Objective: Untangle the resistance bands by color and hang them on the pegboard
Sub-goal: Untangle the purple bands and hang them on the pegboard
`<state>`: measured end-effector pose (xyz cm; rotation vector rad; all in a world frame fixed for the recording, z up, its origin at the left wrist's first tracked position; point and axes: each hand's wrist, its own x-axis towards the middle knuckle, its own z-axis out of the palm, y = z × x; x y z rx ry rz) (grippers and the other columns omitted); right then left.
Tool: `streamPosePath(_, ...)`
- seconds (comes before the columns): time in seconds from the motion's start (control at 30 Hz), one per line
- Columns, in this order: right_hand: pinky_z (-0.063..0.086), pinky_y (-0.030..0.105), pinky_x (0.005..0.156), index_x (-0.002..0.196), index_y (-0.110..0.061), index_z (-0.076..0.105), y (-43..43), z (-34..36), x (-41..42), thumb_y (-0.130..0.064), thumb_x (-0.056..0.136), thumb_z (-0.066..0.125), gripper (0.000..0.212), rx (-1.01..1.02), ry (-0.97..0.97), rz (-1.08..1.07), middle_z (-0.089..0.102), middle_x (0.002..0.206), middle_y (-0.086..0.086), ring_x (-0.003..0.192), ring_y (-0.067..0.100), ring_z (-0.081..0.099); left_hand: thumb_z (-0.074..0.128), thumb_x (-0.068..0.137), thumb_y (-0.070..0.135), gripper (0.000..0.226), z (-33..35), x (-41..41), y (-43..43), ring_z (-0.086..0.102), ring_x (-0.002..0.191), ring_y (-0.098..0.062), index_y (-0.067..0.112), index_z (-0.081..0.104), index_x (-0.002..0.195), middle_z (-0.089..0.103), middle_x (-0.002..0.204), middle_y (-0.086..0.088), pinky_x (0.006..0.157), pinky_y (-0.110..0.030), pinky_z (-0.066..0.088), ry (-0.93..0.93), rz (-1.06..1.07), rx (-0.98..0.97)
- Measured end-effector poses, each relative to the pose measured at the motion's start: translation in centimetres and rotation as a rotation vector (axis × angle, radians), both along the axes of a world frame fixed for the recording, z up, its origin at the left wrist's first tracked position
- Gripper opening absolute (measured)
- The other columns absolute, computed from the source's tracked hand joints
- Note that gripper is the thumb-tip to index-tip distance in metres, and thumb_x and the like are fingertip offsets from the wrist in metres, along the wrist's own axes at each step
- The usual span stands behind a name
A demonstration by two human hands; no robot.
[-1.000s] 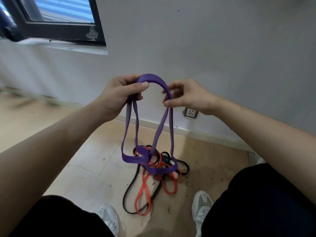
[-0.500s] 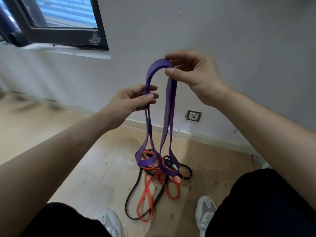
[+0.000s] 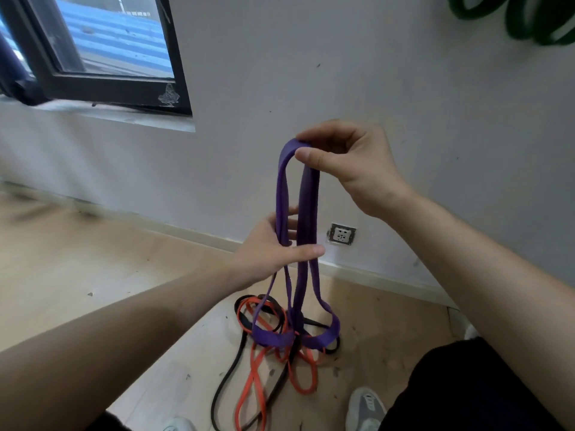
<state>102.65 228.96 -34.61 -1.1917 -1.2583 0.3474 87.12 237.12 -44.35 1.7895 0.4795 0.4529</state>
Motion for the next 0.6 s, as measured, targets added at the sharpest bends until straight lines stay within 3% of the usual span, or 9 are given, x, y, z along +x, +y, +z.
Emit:
streamPosePath(0.1,0.055,0.025,0.077,0.095,-0.008,0.074,-0.2,0.3,0.3,0.0,0.079,0.08,0.019,0.041,0.095,-0.012,0.076,0.086,0.0,0.083,0.013,0.071,0.093,0.065,0.029,0.072,-0.7,1.3,-1.1,0.072,0.101,-0.005,0.022,0.058,0.128,0.075,0.112,0.003,0.082,-0.018,0.057,-0.039,0.077,-0.019)
streamPosePath(0.23,0.054,0.026,0.074,0.09,-0.012,0.074,-0.5,0.5,0.6,0.002,0.078,0.081,0.019,0.062,0.119,-0.003,0.076,0.083,-0.002,0.081,0.014,0.07,0.091,0.073,0.015,0.05,-1.2,2.7,-1.7,0.073,0.091,-0.007,0.015,0.066,0.116,0.076,0.097,-0.001,0.08,-0.022,0.058,-0.057,0.125,-0.026)
streamPosePath(0.37,0.056,0.031,0.074,0.091,-0.01,0.074,-1.4,0.7,1.7,-0.001,0.079,0.08,0.016,0.093,0.15,-0.033,0.076,0.084,0.004,0.082,0.02,0.071,0.082,0.08,0.009,0.033,-0.7,3.1,-1.8,0.065,0.073,-0.001,0.015,0.067,0.109,0.068,0.094,-0.01,0.066,-0.013,0.053,-0.037,0.128,0.036)
streamPosePath(0.5,0.058,0.041,0.078,0.094,-0.008,0.073,-2.2,0.8,3.6,-0.001,0.083,0.075,0.013,0.113,0.25,-0.046,0.075,0.085,0.01,0.081,0.027,0.072,0.076,0.082,0.004,0.03,-0.6,2.8,-1.1,0.057,0.071,-0.012,0.024,0.061,0.099,0.057,0.085,-0.012,0.067,-0.025,0.057,-0.01,0.086,0.11)
streamPosePath(0.6,0.058,0.044,0.082,0.101,-0.006,0.068,-2.7,0.6,5.1,0.001,0.09,0.066,0.013,0.124,0.354,-0.02,0.074,0.088,0.012,0.084,0.028,0.071,0.077,0.079,0.005,0.03,-1.5,2.2,0.0,0.062,0.072,-0.026,0.015,0.061,0.102,0.06,0.084,-0.019,0.07,-0.043,0.059,0.05,0.061,0.225)
